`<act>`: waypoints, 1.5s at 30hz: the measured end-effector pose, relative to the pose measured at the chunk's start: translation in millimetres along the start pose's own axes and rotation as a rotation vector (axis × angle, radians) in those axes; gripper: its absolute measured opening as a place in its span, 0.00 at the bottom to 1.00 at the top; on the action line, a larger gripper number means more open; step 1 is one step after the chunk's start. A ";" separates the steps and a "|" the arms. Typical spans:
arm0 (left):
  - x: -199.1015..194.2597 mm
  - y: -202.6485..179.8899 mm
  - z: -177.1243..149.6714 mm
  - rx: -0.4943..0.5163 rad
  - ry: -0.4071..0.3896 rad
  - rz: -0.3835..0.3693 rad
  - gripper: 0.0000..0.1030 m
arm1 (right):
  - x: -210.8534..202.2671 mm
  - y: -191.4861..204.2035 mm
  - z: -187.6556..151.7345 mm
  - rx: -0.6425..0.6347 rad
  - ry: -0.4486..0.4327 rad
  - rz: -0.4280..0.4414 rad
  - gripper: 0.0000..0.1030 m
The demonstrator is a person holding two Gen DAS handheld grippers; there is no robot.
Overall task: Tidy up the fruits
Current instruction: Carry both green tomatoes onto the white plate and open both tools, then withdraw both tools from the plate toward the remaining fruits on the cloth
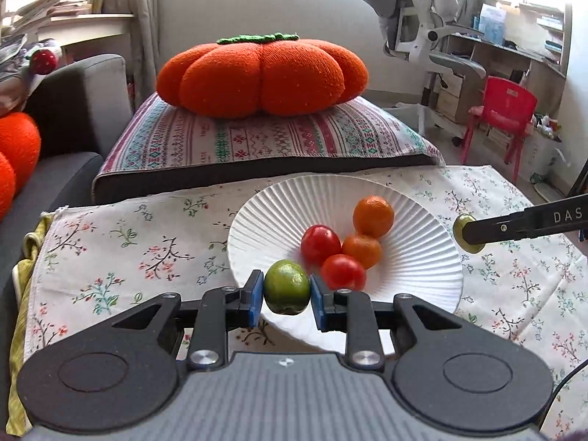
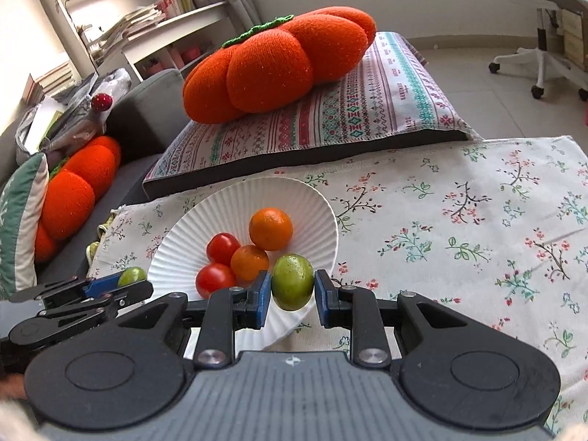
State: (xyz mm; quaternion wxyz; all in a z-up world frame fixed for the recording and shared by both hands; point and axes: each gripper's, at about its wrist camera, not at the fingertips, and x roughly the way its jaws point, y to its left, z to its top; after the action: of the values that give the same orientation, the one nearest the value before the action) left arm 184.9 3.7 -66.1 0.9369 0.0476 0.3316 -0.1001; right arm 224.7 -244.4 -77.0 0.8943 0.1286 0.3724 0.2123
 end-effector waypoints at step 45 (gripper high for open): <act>-33.5 6.6 -14.9 -0.056 0.029 -0.018 0.14 | -21.4 2.4 0.0 0.042 0.006 0.061 0.32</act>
State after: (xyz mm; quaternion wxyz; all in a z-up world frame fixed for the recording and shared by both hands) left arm 151.8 17.7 -56.3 0.9321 0.0198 0.3480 -0.0984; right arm 210.5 -252.4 -63.1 0.8834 0.1581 0.3754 0.2319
